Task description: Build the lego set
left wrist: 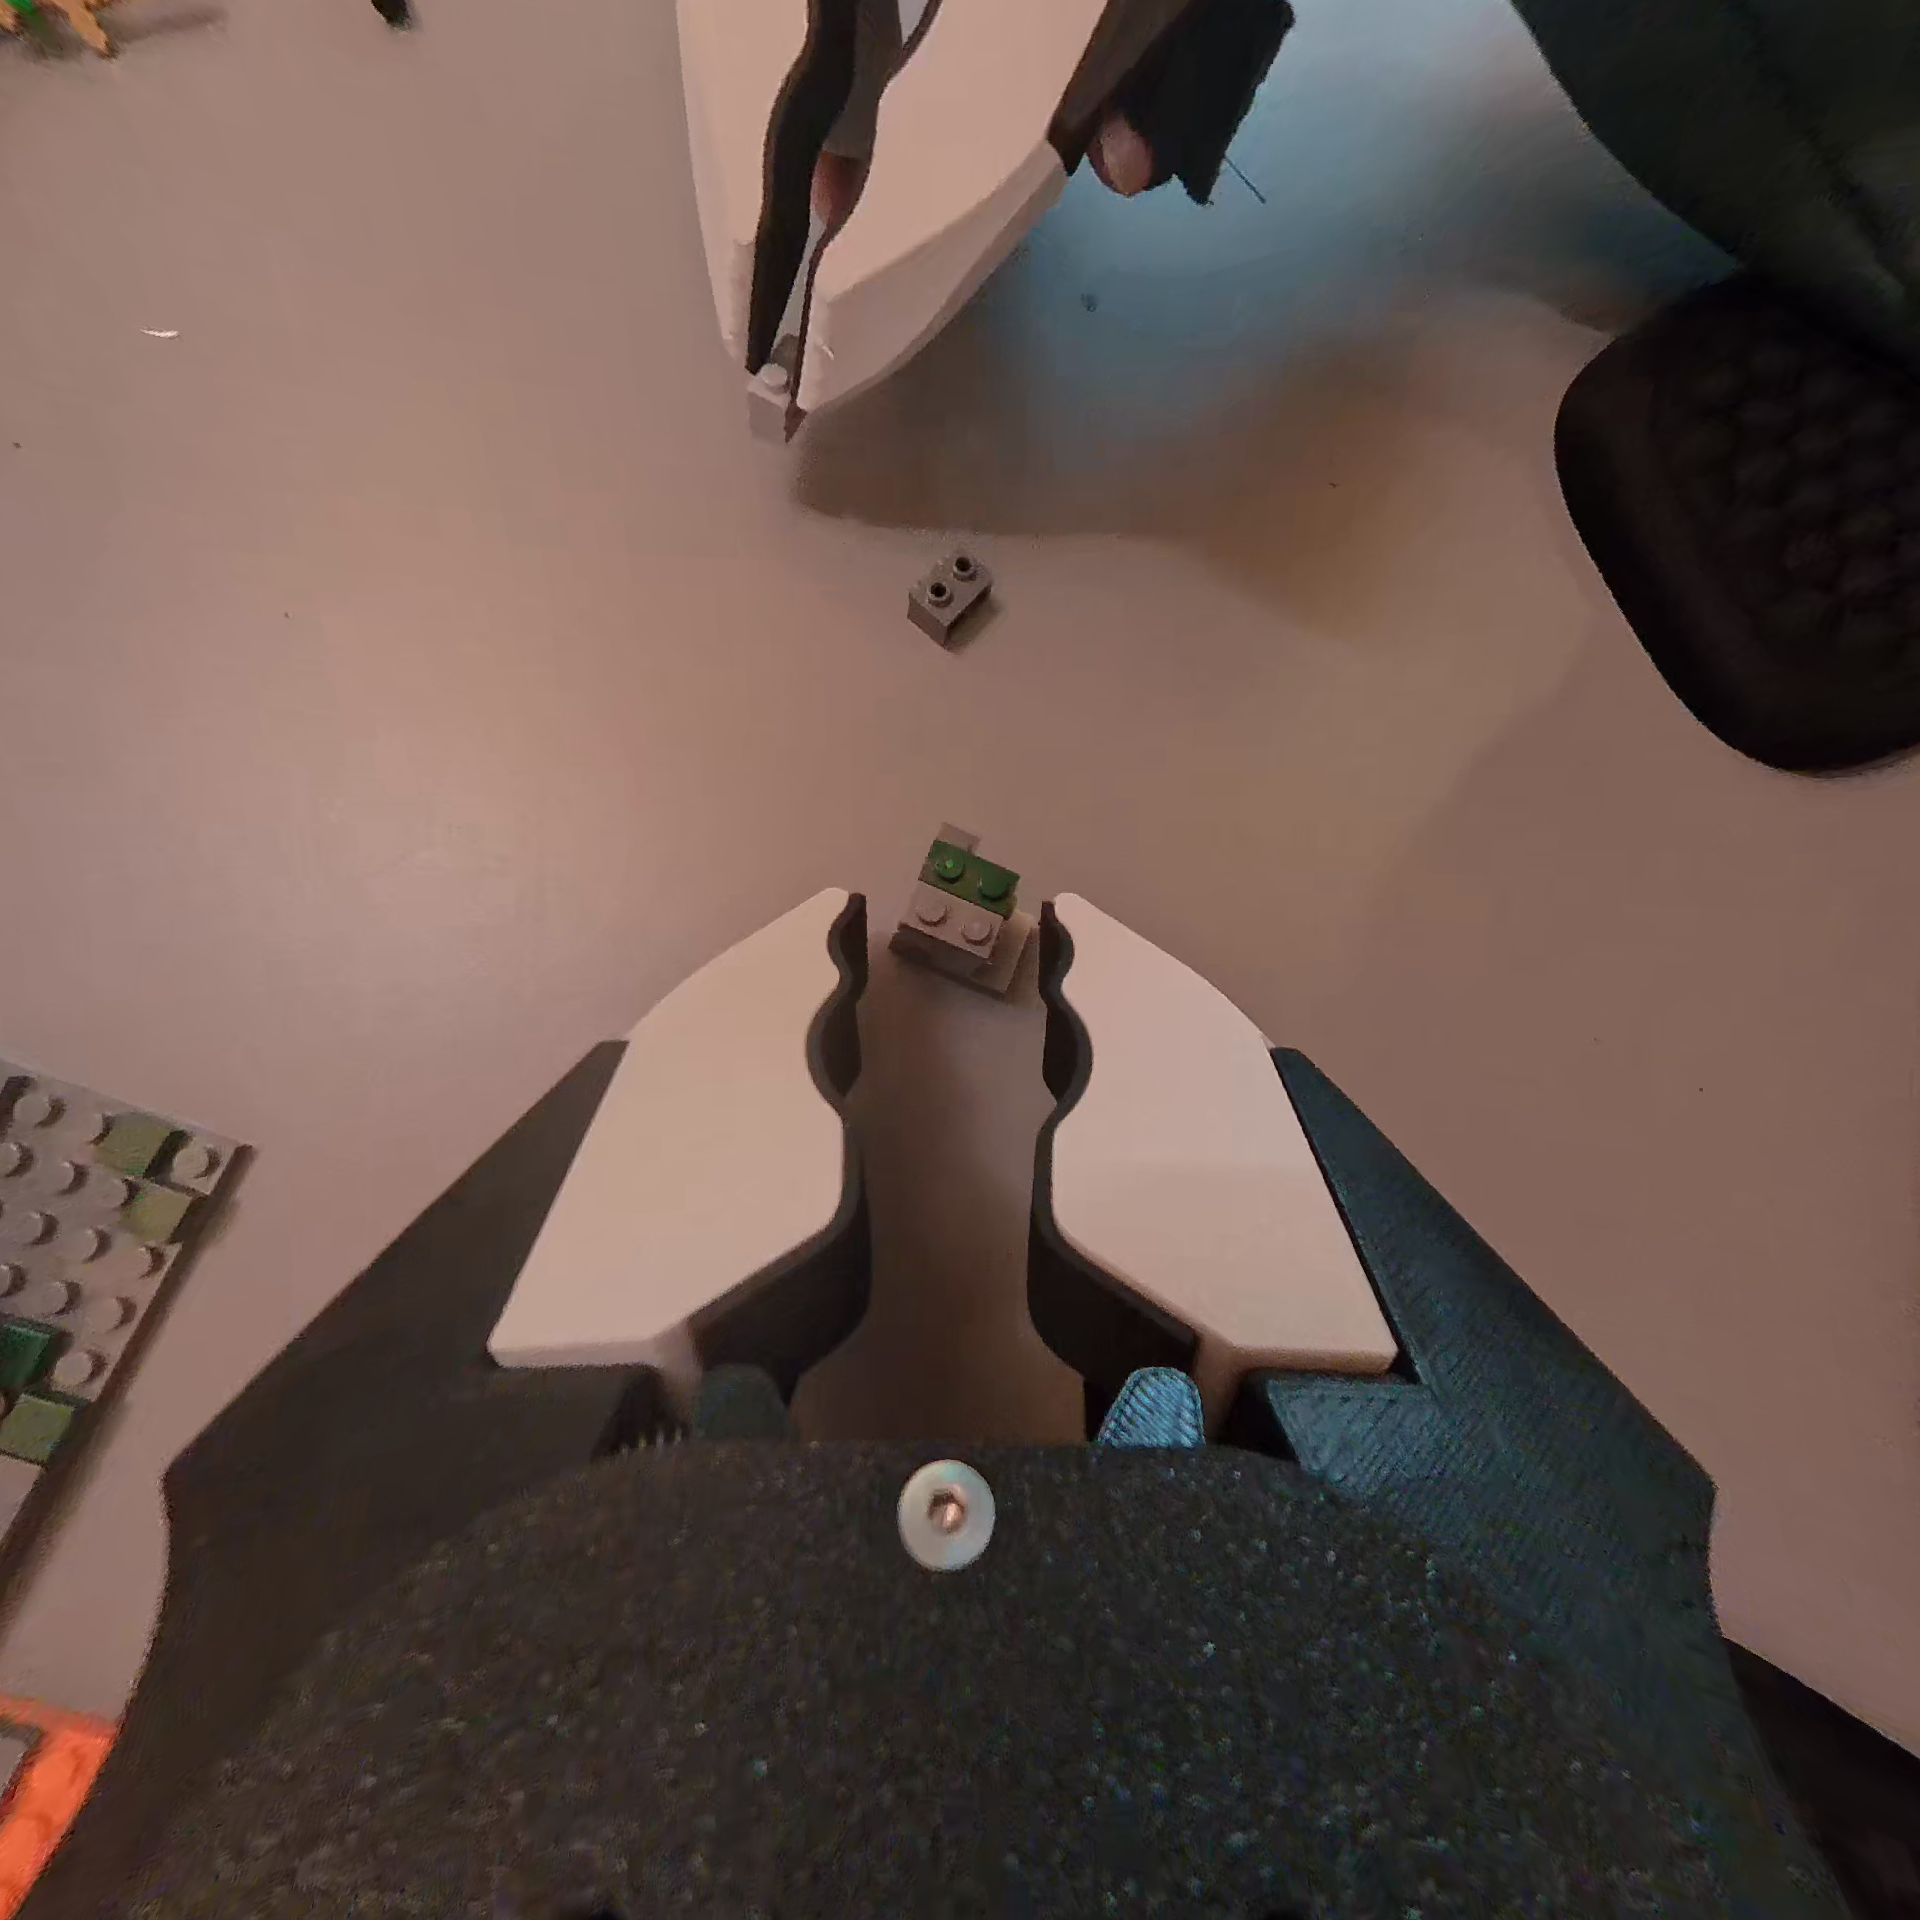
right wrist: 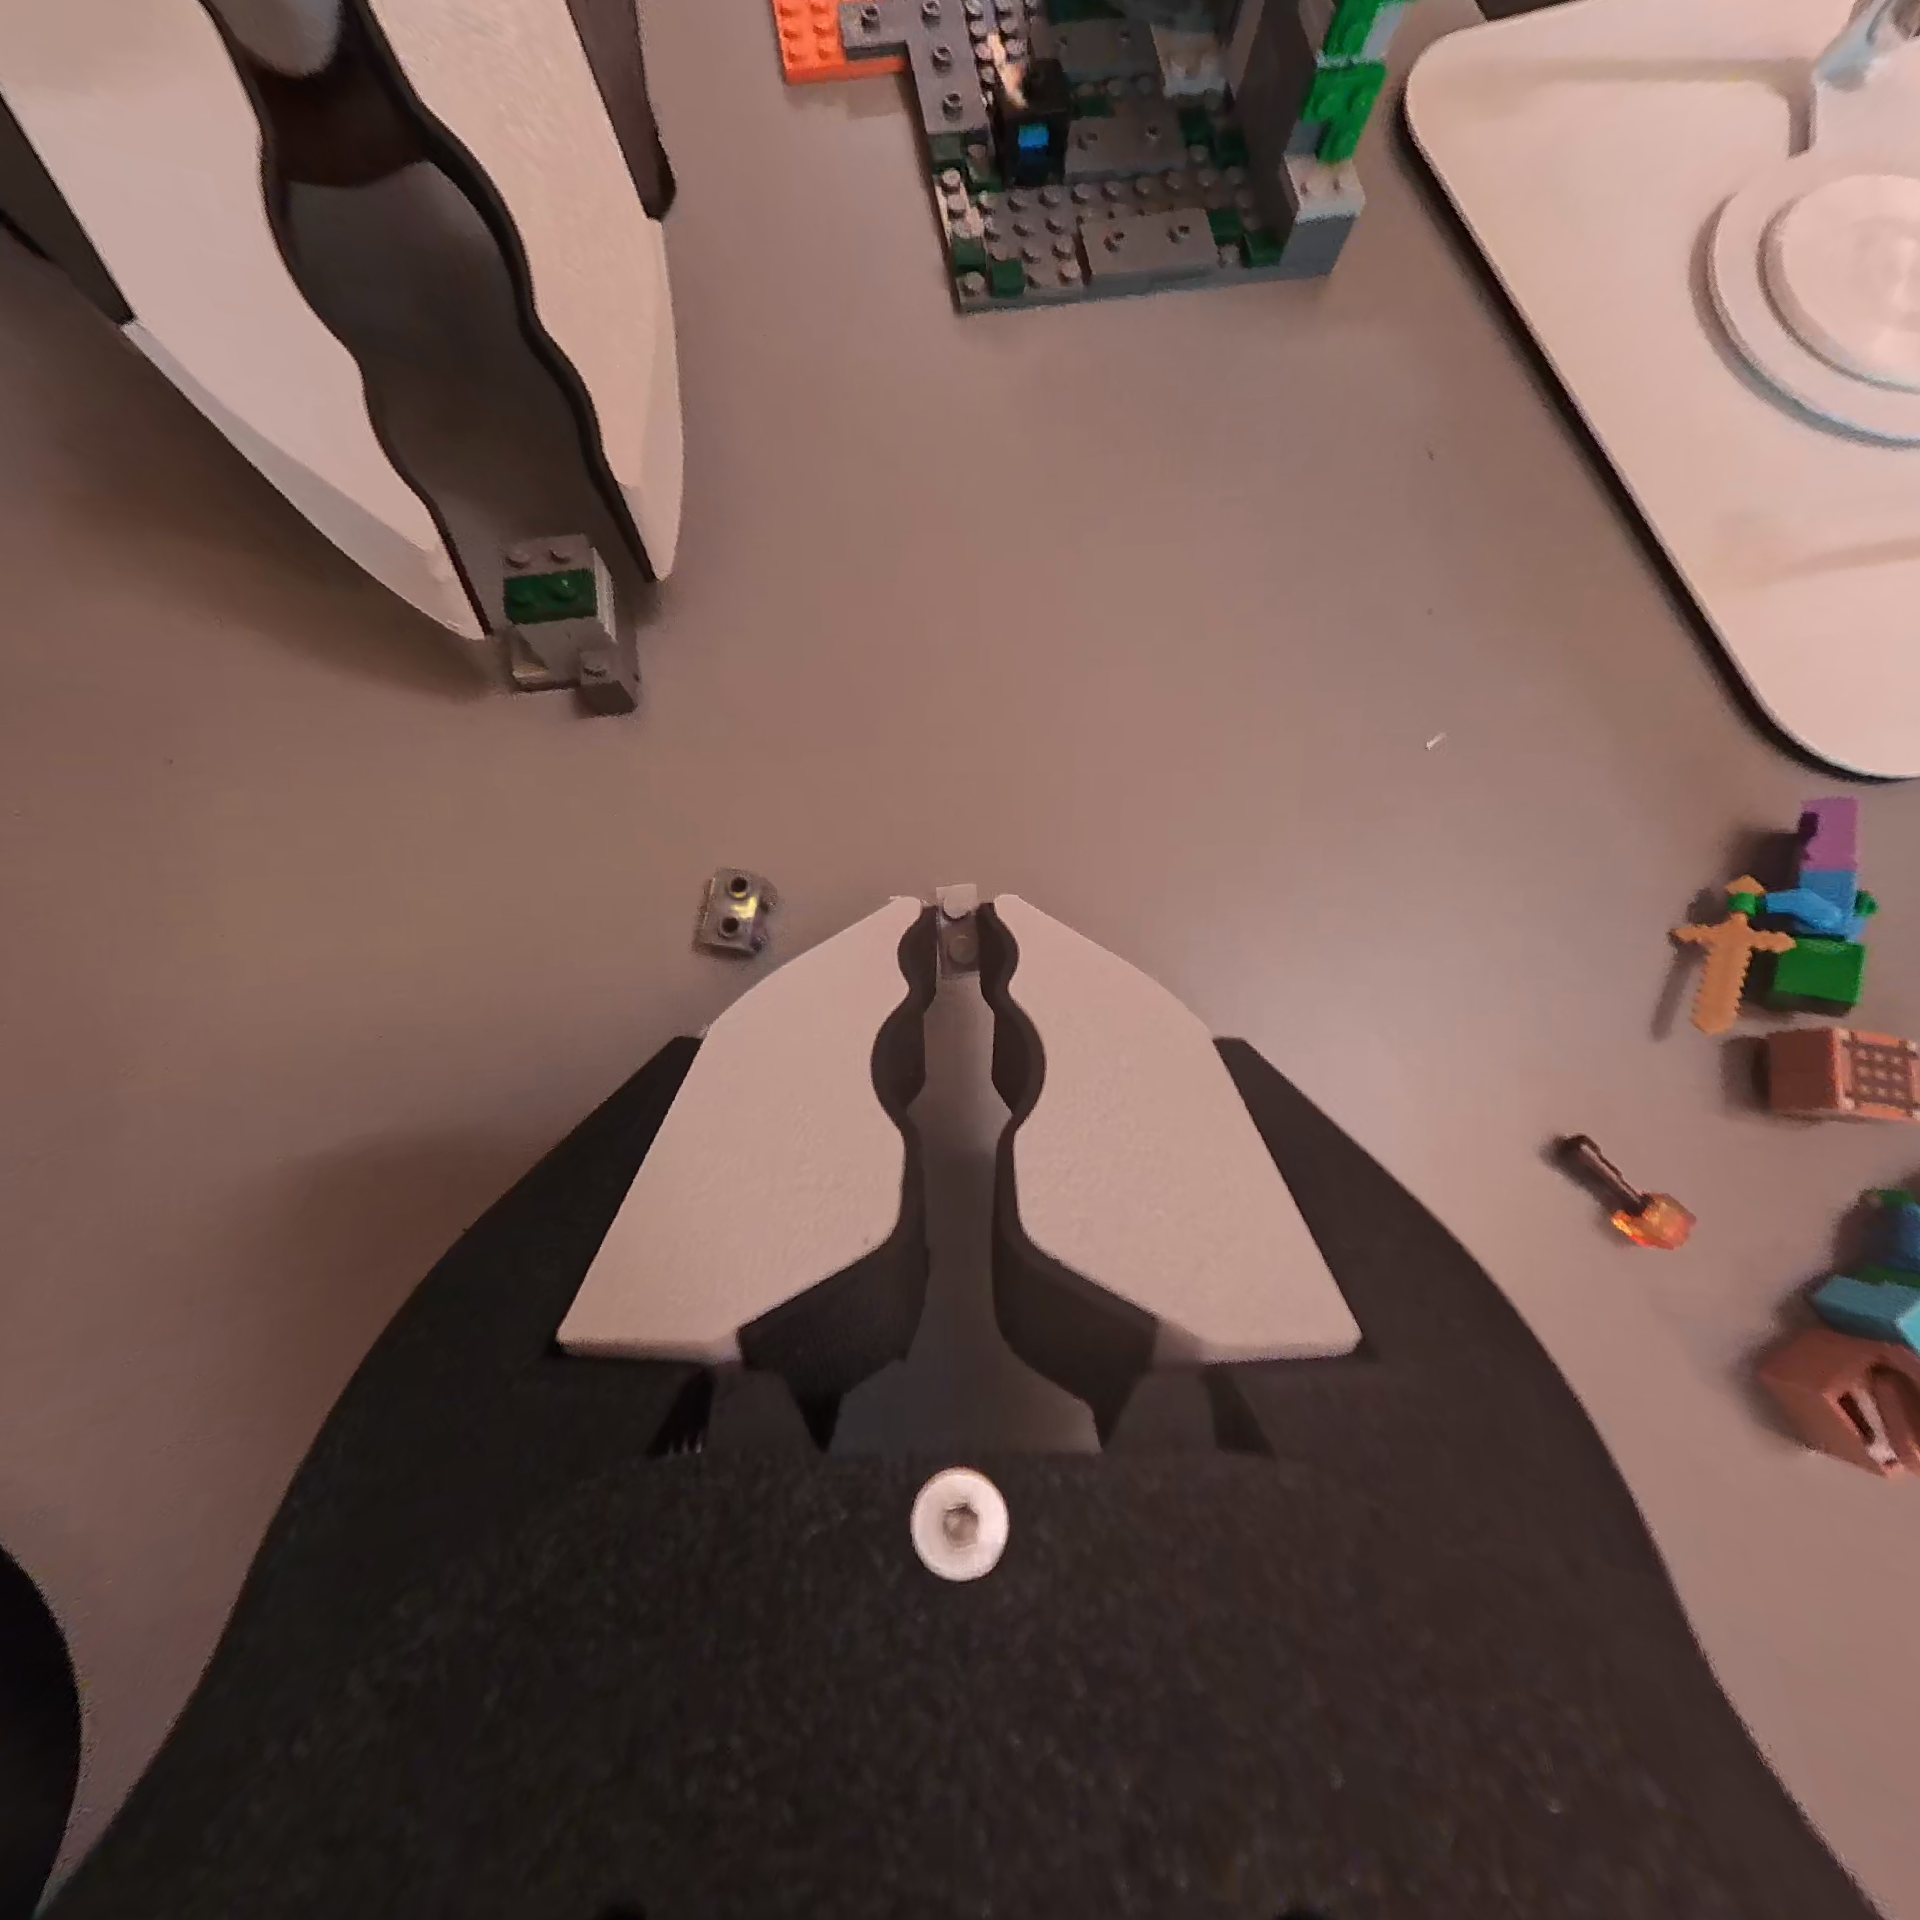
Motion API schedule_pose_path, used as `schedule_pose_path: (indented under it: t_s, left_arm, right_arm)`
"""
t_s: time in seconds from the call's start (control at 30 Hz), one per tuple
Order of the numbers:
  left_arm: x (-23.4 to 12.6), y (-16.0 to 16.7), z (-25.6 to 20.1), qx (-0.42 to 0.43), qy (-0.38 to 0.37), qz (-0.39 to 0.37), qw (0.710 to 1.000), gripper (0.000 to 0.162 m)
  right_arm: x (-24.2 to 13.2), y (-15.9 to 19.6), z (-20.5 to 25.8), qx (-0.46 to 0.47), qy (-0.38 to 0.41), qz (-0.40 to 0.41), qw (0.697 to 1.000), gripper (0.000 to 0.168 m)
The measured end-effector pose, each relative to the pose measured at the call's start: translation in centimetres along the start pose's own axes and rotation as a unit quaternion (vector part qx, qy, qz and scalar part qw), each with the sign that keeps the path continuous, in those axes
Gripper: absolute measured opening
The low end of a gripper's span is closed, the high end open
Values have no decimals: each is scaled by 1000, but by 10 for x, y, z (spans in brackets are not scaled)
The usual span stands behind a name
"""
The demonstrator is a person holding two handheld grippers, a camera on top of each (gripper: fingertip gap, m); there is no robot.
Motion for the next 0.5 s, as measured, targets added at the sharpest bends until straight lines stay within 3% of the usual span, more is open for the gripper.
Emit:
schedule_pose_path:
  t_s: [0.33,0.5]
  left_arm:
    - [2,2,-1,3,3,5,1000,30]
    - [2,4,-2,9,7,7,1000,29]
  right_arm:
    - [-2,6,1,-9,6,27,1000,14]
    - [-5,-5,28,-33,-28,42,998,13]
Point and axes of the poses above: each gripper's, where its closed fingertips meet, x out along the fingers, y out of its underside, z = x × y across the jaws, the point moved 1 cm from there along -x, back along the fingers, and after that the axes turned 2 degrees about x, right-handed, at the moved point
